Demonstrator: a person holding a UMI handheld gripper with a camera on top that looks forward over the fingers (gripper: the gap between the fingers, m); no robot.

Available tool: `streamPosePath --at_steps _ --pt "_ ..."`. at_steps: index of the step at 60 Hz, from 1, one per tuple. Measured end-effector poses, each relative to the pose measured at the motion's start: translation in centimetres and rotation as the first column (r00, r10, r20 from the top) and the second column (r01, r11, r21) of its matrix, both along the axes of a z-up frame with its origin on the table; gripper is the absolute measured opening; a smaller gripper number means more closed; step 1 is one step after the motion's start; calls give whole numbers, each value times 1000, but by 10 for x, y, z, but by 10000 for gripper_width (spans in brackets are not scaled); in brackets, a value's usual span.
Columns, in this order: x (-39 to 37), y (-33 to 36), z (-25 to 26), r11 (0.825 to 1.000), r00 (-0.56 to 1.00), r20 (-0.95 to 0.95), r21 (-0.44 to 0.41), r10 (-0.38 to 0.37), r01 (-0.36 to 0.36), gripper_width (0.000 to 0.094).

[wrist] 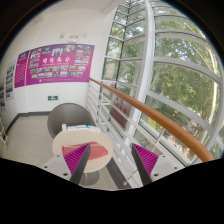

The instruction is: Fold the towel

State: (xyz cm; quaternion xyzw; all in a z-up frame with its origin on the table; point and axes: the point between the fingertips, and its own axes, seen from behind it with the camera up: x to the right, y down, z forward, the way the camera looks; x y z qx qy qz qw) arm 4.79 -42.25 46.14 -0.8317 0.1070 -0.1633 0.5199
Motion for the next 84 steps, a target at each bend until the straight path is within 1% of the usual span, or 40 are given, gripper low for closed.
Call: streamPosePath --at_steps 5,6,10,15,17,21,24,25,28,32,33,36,39,41,47,54,58,61,64,65,66,67,69,70,72,73,74,75,81,84 --pt "-5 -2 -15 999 1000 -19 -32 12 -12 852" --pt "-6 4 -29 999 1000 -22 -36 13 -14 853" --pt "-15 3 -45 997 999 -40 -77 18 -21 854" --pt "-19 16 -99 991 997 -63 -124 33 -41 850" --pt "-26 16 -117 987 996 -79 -155 40 -52 853" --pt "-46 30 -166 978 992 -109 -189 67 -87 849" --pt "-64 40 -200 967 985 -142 -221 93 -123 852" --pt "-76 38 -209 964 983 -152 -228 101 -134 855" --pt "-91 58 -246 955 975 -177 -239 135 -176 858" --pt "-126 74 -281 936 960 -209 -257 188 -239 859" --pt "-128 89 -297 934 957 -213 -254 199 -251 858" --pt "-149 117 -322 926 945 -229 -241 235 -289 856" --pt "-170 137 -332 916 934 -238 -239 265 -321 858" --pt "-179 159 -349 910 930 -241 -243 278 -335 858" --pt "-204 228 -384 898 915 -241 -227 324 -378 857" --pt "-208 299 -418 890 918 -152 -231 366 -393 855" --pt "-208 325 -444 878 919 -128 -273 372 -393 846" --pt "-210 336 -459 869 918 -133 -296 374 -397 795" --pt "-205 346 -477 857 915 -152 -322 373 -403 691" --pt "-212 345 -478 855 914 -160 -322 374 -406 660" --pt "-215 348 -477 860 912 -168 -304 375 -410 619" --pt "-215 349 -476 861 911 -169 -300 375 -410 566" --pt "-215 349 -479 852 909 -167 -316 383 -417 425" --pt "-217 352 -476 850 904 -166 -310 393 -426 358" --pt "-213 352 -479 845 905 -142 -324 401 -425 189" --pt "-210 352 -478 847 908 -122 -328 402 -419 101" --pt "-205 354 -477 851 912 -97 -332 399 -407 49" --pt "-202 355 -477 854 915 -79 -333 397 -399 48" --pt "-206 352 -477 834 904 -70 -360 422 -417 41" --pt "-216 352 -473 821 893 -125 -354 432 -447 36"
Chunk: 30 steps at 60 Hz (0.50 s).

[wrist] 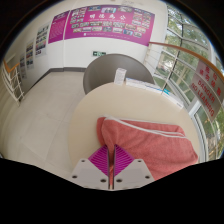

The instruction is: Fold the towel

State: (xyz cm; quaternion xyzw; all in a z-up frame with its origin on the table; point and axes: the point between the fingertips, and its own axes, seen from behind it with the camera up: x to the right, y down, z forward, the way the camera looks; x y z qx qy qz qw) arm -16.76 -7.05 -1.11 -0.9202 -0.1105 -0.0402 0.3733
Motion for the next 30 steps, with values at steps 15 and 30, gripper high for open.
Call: streamPosePath --at_steps 15,30 --pt "-58 5 132 993 919 -383 107 88 -51 37" --pt "94 30 104 997 948 -317 63 -11 33 295"
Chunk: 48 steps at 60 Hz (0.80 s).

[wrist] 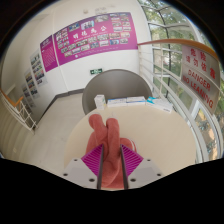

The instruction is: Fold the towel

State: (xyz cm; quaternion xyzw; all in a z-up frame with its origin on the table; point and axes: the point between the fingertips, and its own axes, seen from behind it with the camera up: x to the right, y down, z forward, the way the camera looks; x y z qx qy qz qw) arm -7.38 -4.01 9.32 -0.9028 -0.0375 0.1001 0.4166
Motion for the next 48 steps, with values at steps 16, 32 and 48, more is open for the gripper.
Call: streamPosePath --at_steps 16,32,48 --pt "108 -28 -22 996 985 157 -35 -72 78 852" --pt "73 -80 69 995 983 167 74 -74 63 851" --pt "42 -184 148 979 970 178 150 -166 140 856"
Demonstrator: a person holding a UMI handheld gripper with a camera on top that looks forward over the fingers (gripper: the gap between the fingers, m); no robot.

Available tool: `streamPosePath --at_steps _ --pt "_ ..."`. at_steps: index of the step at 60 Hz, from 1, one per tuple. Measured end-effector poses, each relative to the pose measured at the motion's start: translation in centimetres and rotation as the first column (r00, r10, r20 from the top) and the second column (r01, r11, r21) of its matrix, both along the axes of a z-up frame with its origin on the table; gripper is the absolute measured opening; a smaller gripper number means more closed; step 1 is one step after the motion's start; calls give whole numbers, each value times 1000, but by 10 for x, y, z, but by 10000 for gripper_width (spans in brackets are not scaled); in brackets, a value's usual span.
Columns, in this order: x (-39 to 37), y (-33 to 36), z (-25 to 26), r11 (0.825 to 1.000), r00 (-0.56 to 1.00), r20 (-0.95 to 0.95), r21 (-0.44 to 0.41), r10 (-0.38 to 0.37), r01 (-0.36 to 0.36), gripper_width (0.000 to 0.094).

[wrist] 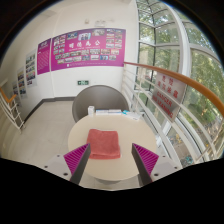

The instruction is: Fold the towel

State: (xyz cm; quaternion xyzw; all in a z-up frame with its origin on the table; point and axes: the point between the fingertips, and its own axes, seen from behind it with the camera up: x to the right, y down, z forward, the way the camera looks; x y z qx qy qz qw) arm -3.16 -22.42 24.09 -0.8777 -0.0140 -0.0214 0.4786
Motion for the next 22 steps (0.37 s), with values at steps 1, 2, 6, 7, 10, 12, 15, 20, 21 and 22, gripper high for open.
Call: streamPosePath --at_steps 1,2,6,7,10,12,15,20,21,22 --pt "-1 -7 3 1000 1000 3 1 -3 3 855" --pt "-2 -14 5 1000 1000 7 1 -7 7 854" --pt "-7 -42 12 1000 999 23 -3 -22 22 856" --pt "-8 -48 13 1000 999 25 -2 -23 23 855" --pt "-13 -62 16 1000 1000 20 -7 -22 23 855" --pt "-15 -71 17 1000 1000 14 -10 -26 26 857" --pt "-19 -81 20 999 999 18 -9 -31 31 855" --pt "-24 -93 24 1000 999 19 -7 -30 30 857" --pt "-25 -94 25 1000 999 21 -6 -29 29 857" --pt "-25 -94 26 1000 999 23 -5 -28 28 859"
